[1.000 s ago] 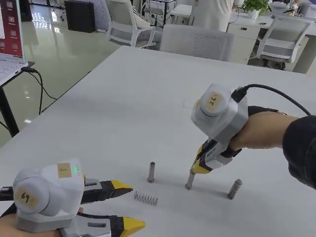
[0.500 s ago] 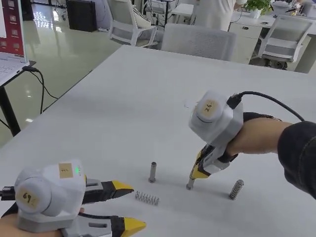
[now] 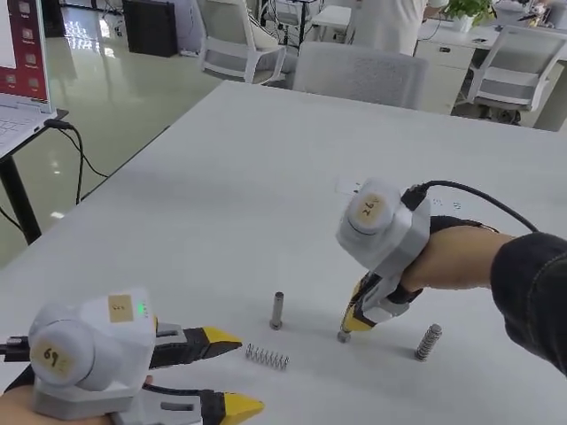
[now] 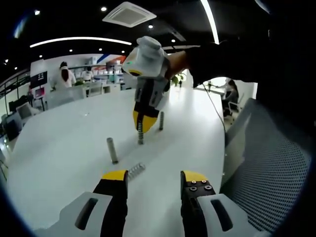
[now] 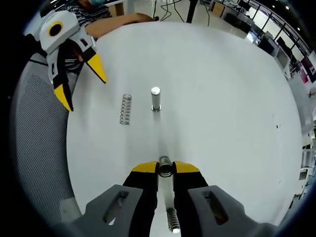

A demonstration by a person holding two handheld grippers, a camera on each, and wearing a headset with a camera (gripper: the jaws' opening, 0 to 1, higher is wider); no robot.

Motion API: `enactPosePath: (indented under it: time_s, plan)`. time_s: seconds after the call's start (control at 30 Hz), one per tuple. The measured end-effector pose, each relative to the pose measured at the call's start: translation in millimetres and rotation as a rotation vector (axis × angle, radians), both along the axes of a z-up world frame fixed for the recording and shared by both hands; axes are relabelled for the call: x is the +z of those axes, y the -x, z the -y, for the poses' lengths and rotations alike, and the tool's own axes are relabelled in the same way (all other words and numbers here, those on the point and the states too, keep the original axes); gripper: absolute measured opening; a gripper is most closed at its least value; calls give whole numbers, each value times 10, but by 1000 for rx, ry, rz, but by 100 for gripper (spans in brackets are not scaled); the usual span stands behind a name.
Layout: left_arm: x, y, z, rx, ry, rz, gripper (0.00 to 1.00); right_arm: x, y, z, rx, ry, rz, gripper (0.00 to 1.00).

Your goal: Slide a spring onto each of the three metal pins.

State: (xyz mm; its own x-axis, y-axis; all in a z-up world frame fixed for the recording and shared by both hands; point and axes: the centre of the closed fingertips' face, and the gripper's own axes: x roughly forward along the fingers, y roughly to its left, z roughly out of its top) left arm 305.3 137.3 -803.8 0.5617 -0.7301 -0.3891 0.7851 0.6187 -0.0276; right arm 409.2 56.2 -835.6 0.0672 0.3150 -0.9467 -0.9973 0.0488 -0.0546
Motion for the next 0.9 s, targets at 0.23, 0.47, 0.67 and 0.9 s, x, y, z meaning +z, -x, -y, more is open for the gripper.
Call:
enactPosePath:
  time_s: [0.23, 0.47, 0.67, 0.9]
  plan:
    - [-13, 0, -4, 1, -2, -5, 35, -64, 12, 5, -3, 3, -8, 9]
    - [-15, 1, 1, 1, -3, -6, 35, -125, 34, 20, -14, 4, -22, 9]
    - [-15, 5, 9, -1, -5, -6, 34, -123, 24, 21, -17, 0, -21, 9]
    - [-2, 1, -2, 3, -5, -2, 34, -122, 21, 39, -14, 1, -12, 10]
